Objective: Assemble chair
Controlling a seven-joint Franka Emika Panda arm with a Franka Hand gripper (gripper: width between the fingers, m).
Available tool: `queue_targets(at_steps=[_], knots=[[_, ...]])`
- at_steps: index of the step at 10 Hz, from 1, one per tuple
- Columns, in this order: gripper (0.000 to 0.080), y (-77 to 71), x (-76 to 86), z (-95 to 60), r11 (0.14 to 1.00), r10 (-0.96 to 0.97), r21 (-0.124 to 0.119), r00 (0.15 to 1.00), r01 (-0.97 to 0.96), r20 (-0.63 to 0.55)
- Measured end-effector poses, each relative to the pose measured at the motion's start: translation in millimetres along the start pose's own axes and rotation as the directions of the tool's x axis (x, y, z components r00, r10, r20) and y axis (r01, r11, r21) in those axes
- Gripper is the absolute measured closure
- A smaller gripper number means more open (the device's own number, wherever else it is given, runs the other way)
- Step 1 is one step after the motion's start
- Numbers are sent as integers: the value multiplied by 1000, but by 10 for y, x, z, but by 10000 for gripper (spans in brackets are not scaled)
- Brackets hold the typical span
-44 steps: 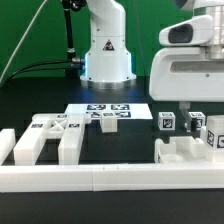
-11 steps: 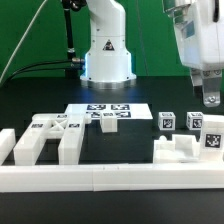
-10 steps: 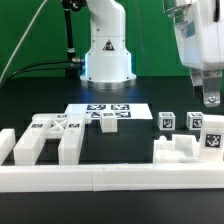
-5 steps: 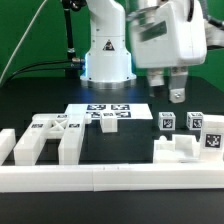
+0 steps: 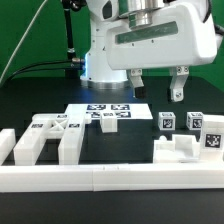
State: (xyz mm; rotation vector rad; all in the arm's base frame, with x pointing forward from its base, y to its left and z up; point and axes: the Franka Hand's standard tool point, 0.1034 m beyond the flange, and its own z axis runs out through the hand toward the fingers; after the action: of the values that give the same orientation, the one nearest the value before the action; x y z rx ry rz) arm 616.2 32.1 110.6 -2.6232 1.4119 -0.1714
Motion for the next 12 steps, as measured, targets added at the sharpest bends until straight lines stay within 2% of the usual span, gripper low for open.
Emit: queue_targets(at_steps=[1,3,5,7,9,10,12], knots=[[151,17,-7,22,997,-79,-3,997,79,1],[151,282,-110,166,973,-225,-41,974,226,34],[151,493,-142,220,926,-372,-56,927,374,51],[151,475,-153,216,876,-478,-59,878,478,18],[151,518,-129,234,792,-607,-61,794,608,25],[151,667,-144,336,733,-675,-76,736,676,42],[151,897,-155,407,565,-810,-74,569,822,141]])
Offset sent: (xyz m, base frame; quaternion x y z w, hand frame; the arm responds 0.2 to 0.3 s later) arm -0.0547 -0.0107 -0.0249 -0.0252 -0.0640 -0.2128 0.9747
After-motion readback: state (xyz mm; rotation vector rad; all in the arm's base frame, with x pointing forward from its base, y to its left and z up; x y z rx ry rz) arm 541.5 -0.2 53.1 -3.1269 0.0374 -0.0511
